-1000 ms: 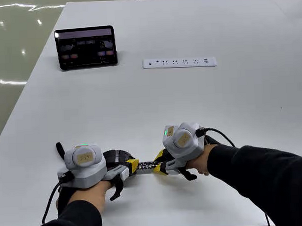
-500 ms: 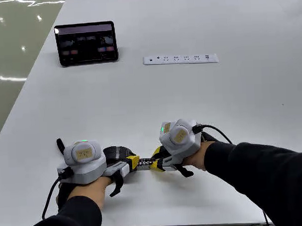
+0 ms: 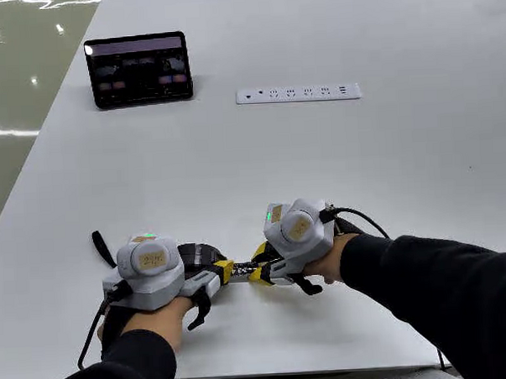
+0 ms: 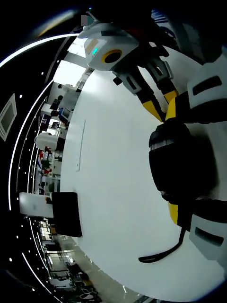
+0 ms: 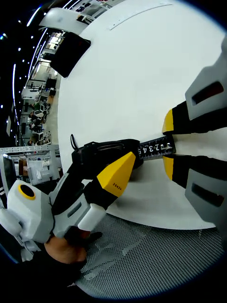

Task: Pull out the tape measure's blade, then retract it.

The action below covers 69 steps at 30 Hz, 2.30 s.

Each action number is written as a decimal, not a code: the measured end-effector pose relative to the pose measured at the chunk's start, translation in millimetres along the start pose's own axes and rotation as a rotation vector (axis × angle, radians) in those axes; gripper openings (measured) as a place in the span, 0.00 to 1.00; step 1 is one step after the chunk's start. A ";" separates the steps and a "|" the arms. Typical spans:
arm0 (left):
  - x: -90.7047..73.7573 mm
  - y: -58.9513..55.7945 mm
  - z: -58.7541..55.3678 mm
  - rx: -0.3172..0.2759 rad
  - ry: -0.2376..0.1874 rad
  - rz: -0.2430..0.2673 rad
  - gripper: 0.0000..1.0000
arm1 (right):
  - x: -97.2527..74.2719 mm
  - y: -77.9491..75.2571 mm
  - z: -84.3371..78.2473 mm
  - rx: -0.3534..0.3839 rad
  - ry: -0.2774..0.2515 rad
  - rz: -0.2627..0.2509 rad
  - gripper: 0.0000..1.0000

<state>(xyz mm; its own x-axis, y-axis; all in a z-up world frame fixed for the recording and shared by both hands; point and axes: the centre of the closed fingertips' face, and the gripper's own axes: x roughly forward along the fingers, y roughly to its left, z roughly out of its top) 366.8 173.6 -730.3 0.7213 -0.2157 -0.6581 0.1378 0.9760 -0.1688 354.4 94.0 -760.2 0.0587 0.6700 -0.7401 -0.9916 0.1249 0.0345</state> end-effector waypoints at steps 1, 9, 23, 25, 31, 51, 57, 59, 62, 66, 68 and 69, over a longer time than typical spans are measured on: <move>0.3 0.2 0.0 0.008 0.003 0.000 0.60 | -0.1 -0.2 -0.2 -0.001 -0.005 0.001 0.12; 1.3 1.0 -0.6 0.055 0.010 0.015 0.60 | 0.9 -0.3 1.6 -0.047 -0.009 -0.006 0.12; 0.9 3.1 0.0 -0.004 0.011 -0.027 0.58 | 1.4 -0.8 3.5 0.047 -0.037 0.017 0.10; 0.9 2.9 0.5 -0.005 0.011 -0.030 0.57 | 1.5 -0.3 4.3 0.049 -0.040 0.020 0.10; 0.8 3.1 0.7 -0.013 0.009 -0.033 0.57 | 3.7 0.0 6.3 0.053 -0.042 0.022 0.10; -0.4 1.7 0.2 -0.008 0.008 -0.050 0.57 | 16.1 4.8 20.3 0.026 -0.061 0.026 0.10; -0.8 1.7 0.3 -0.013 0.010 -0.055 0.57 | 20.2 6.4 25.5 0.019 -0.064 0.032 0.10; -0.7 1.7 0.3 -0.013 0.009 -0.055 0.58 | 21.1 6.8 26.4 0.011 -0.060 0.034 0.10; -0.6 1.6 0.2 -0.016 0.010 -0.056 0.58 | 24.1 6.4 28.7 0.009 -0.058 0.038 0.10; -0.4 1.9 0.0 -0.016 0.011 -0.056 0.58 | 22.7 7.5 28.0 -0.004 -0.071 0.029 0.11; -0.3 2.1 -0.1 -0.018 0.011 -0.055 0.58 | 21.8 7.6 27.8 -0.016 -0.073 0.023 0.11; -0.3 2.3 -0.1 -0.022 0.011 -0.054 0.58 | 21.4 7.7 27.9 -0.023 -0.073 0.024 0.11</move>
<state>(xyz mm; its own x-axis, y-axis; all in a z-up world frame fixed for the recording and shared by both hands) 366.9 176.0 -730.6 0.7054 -0.2688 -0.6559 0.1613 0.9619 -0.2208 351.2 129.7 -757.1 0.0427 0.7242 -0.6883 -0.9951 0.0923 0.0353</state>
